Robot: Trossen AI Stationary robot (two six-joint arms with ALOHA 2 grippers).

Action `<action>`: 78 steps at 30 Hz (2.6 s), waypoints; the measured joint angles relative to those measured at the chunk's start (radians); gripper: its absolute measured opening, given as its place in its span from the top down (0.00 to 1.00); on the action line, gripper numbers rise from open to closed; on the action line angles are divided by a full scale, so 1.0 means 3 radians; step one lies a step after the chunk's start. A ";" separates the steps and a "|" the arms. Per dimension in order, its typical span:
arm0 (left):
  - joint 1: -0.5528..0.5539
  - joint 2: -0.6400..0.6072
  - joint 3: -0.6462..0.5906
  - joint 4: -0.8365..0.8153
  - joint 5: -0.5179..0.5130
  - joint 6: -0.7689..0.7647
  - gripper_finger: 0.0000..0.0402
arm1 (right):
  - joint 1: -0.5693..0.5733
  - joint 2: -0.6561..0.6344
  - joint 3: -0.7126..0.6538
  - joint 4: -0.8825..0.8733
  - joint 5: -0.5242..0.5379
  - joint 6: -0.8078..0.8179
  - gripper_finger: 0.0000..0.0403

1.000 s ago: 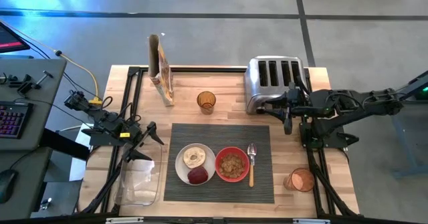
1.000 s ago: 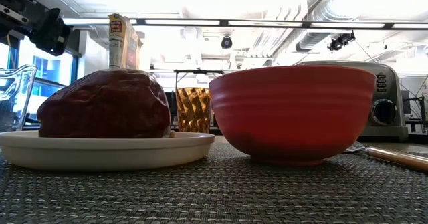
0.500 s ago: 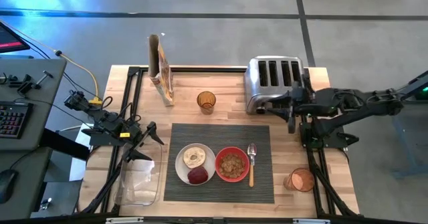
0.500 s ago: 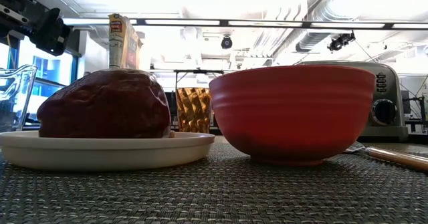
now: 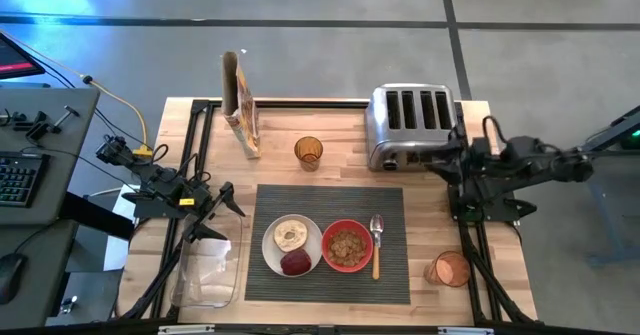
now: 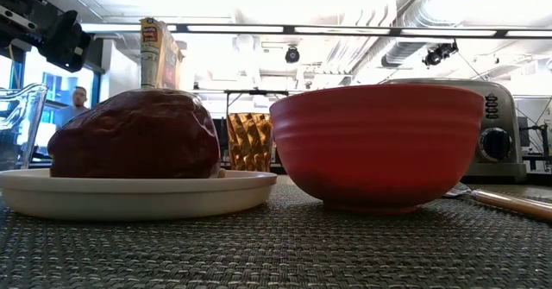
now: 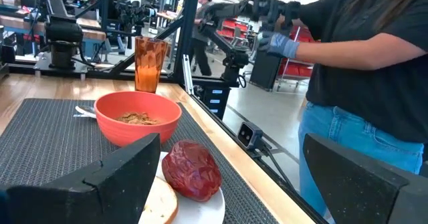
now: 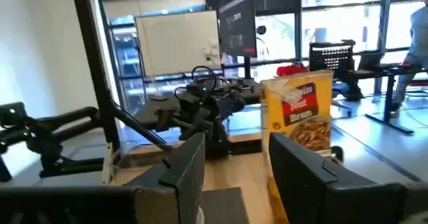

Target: Arrange a breakfast setting

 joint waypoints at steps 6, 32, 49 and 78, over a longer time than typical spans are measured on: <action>0.0000 0.0000 0.0000 0.0001 0.0000 0.0000 0.11 | 0.0000 -0.0379 -0.0871 0.0788 -0.0100 0.0035 0.62; 0.0001 0.0000 0.0001 0.0001 0.0001 0.0000 0.11 | -0.0680 -0.1050 -0.1764 0.0904 -0.0401 0.0033 0.62; 0.0001 0.0001 0.0001 0.0001 0.0001 0.0000 0.11 | -0.1223 -0.1051 -0.1763 0.0257 -0.0935 0.0175 0.62; 0.0001 0.0001 0.0001 0.0001 0.0001 0.0001 0.11 | -0.1231 -0.1031 -0.1765 0.0190 -0.1071 0.0236 0.62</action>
